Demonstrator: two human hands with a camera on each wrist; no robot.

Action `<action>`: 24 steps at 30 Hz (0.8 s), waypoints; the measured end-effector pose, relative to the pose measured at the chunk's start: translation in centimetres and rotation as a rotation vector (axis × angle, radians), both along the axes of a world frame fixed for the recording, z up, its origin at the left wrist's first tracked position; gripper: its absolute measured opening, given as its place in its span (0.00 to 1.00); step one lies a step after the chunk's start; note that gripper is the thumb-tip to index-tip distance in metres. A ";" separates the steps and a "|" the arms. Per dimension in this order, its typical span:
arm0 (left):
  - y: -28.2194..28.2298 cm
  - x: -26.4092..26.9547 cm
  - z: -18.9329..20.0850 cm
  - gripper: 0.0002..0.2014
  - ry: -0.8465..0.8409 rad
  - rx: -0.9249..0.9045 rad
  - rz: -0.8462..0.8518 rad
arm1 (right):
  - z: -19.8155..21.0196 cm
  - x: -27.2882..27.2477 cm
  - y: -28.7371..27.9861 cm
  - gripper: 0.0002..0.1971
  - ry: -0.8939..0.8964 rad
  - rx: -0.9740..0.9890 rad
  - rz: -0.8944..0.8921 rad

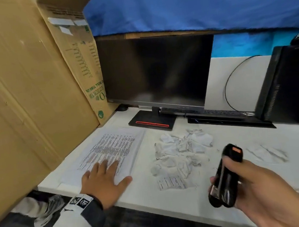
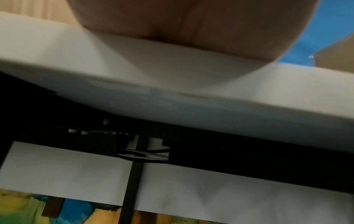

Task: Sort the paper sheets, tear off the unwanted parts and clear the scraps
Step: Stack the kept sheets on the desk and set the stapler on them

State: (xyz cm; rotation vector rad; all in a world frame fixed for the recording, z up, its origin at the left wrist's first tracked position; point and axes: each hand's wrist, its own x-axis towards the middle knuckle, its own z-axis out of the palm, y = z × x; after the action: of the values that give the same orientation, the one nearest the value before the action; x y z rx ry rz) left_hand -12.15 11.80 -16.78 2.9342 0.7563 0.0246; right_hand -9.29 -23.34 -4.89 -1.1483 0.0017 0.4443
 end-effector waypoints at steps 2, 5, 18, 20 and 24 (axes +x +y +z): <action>0.0 0.0 -0.3 0.47 -0.012 0.010 0.002 | 0.9 1.3 3.5 0.12 -0.023 -0.136 0.140; -0.3 0.0 -0.5 0.46 -0.032 -0.018 0.006 | 1.6 4.2 9.6 0.14 -0.007 -0.331 0.221; 0.3 0.3 -1.2 0.39 -0.079 -0.038 0.020 | -4.1 12.7 29.6 0.15 -0.110 -0.636 0.316; 0.3 0.4 -1.2 0.40 -0.061 -0.025 0.015 | -4.6 12.9 30.2 0.14 -0.163 -0.734 0.330; 0.3 0.6 -1.2 0.40 -0.049 -0.001 0.015 | -5.0 12.8 30.4 0.15 -0.506 -1.144 0.336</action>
State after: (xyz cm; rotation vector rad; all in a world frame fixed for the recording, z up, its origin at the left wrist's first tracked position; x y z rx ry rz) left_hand -11.59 12.12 -17.98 2.9151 0.7705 0.0965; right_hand 3.52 7.03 -9.91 -2.3885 -0.4314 0.4354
